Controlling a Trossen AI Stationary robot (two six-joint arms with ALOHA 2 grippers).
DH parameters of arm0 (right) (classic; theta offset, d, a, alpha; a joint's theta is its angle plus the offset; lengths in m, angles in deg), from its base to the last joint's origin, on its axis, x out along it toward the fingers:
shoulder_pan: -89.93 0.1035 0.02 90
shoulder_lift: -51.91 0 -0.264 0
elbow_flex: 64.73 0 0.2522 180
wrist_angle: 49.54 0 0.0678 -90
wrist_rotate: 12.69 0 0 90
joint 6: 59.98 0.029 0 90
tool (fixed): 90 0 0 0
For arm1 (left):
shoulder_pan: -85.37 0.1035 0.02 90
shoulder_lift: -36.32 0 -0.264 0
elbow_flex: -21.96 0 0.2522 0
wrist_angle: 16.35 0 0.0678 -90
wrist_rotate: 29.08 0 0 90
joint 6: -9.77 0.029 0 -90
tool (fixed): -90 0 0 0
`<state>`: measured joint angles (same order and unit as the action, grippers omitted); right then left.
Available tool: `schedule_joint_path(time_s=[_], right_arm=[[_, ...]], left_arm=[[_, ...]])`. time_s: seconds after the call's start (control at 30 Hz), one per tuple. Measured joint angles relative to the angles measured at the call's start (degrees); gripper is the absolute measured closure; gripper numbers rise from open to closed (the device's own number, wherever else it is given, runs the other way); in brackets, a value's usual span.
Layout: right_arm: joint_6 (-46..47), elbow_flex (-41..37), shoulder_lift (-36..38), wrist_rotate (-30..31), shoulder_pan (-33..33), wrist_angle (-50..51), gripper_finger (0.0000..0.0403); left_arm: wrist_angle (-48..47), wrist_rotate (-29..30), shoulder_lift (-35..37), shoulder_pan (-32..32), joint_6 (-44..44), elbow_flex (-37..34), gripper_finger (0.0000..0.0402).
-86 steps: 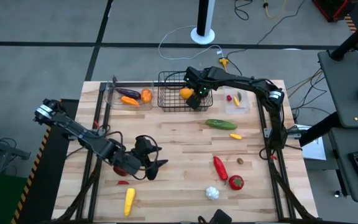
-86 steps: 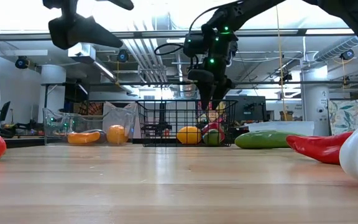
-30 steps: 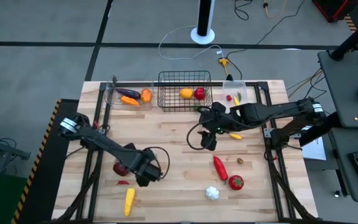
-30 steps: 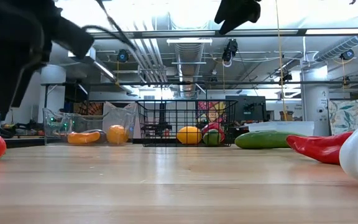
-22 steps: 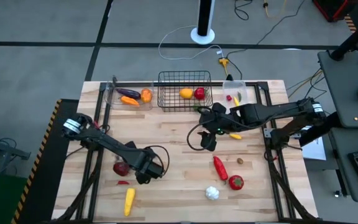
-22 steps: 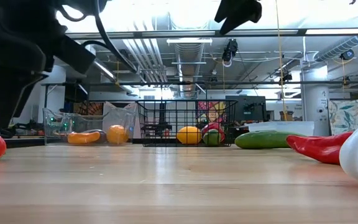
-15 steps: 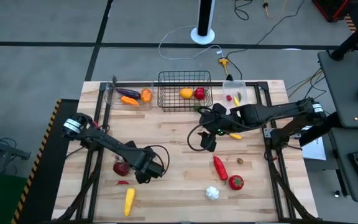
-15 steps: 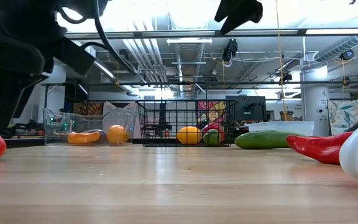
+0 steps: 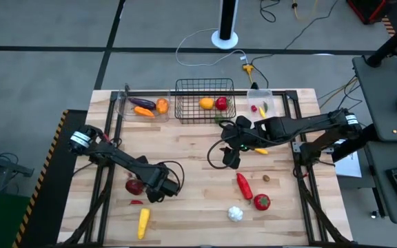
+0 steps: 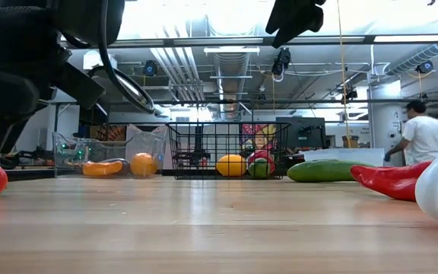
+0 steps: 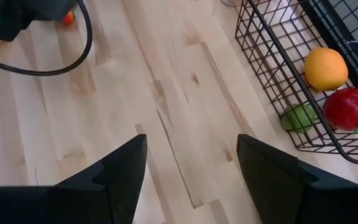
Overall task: Sort produce into baskets
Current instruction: Put the strawberry into the wire basket
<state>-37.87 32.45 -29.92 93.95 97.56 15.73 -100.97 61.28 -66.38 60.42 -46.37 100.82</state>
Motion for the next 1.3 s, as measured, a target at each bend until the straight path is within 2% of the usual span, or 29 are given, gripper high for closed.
schedule_joint_path(time_s=[0.27, 1.3], right_arm=[[0.0, 0.0, 0.0, 0.02, 0.0, 0.0, 0.0161], [-0.2, -0.07, 0.0, 1.46, 0.0, 0.0, 0.0161]], left_arm=[[3.72, 0.09, 0.0, 0.0, 1.03, 0.0, 0.009], [6.92, 0.07, 0.0, 0.0, 0.14, -3.48, 0.009]])
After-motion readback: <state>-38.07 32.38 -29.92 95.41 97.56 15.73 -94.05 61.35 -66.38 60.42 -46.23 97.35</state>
